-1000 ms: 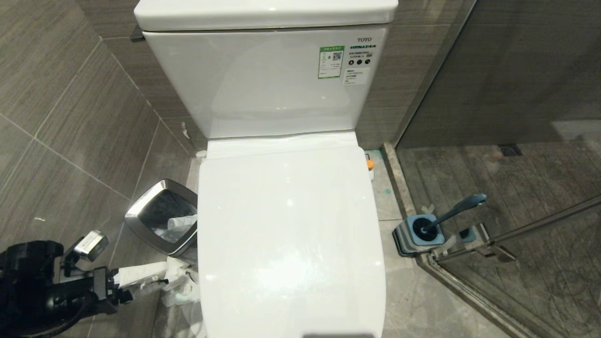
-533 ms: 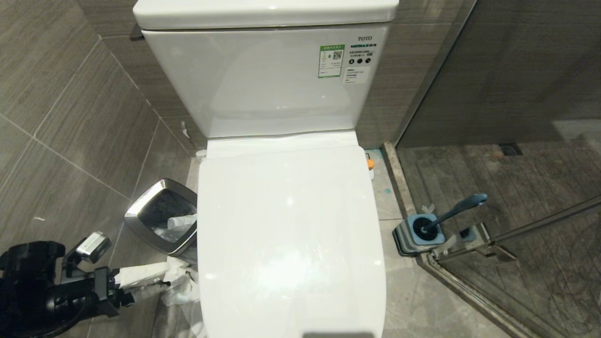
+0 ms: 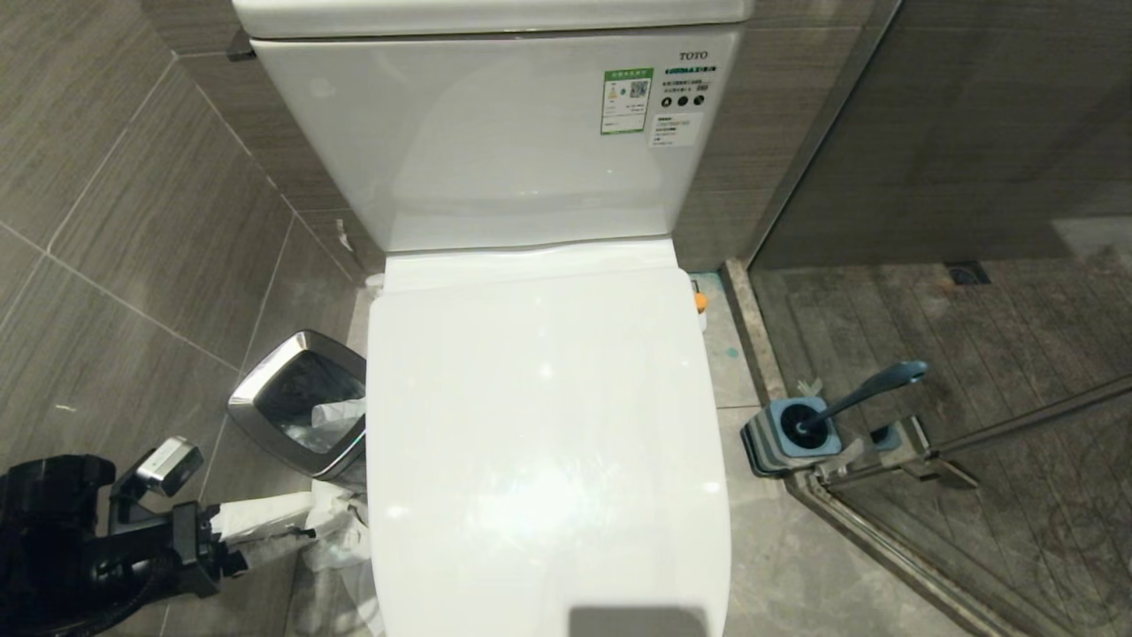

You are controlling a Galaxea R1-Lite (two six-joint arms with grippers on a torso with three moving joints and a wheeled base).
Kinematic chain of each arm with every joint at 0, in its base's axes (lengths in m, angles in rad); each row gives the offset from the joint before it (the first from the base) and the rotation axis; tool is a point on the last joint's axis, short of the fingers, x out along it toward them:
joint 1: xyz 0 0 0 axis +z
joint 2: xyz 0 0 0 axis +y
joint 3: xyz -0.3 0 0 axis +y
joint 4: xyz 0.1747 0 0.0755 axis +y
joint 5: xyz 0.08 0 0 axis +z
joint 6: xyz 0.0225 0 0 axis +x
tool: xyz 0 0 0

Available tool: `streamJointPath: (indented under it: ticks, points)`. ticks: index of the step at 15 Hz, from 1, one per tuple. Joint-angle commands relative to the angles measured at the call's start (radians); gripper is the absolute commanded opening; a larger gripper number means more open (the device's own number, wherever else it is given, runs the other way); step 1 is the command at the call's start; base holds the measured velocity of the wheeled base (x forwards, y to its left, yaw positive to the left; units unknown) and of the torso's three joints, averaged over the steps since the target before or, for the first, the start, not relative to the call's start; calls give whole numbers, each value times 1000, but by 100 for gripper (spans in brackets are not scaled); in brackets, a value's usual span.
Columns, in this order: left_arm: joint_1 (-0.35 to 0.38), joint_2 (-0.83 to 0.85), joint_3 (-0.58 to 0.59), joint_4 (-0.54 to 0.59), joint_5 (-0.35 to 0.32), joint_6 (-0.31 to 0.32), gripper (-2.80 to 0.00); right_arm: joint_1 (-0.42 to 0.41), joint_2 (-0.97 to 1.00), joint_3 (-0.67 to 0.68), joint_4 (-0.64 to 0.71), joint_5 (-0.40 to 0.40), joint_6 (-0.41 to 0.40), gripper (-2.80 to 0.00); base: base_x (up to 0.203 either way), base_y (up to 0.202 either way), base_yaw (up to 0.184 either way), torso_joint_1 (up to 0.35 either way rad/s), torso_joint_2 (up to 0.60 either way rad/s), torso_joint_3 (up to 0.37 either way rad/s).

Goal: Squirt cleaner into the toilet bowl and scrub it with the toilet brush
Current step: Use the left hand to lift the toilet lid slightly

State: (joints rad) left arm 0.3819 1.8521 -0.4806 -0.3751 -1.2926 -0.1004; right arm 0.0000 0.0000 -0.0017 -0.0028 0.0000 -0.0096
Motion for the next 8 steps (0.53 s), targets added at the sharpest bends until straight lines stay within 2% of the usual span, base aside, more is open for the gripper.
streamJointPath:
  ticks: [1,4,6,8]
  points:
    - [0,-4,3,-1,-7,-1,0,0,0,0,0,0,0,-280,0,0,0,4,3,-135]
    - [-3,-51,29,-3,-26,28,0,0,0,0,0,0,-1,-280,0,0,0,4,2,-90]
    - [-12,-102,59,-5,-63,85,0,0,0,0,0,0,-1,-280,0,0,0,3,0,-14]
    - [-30,-154,105,-6,-70,138,0,0,0,0,0,0,0,-280,0,0,0,0,0,0]
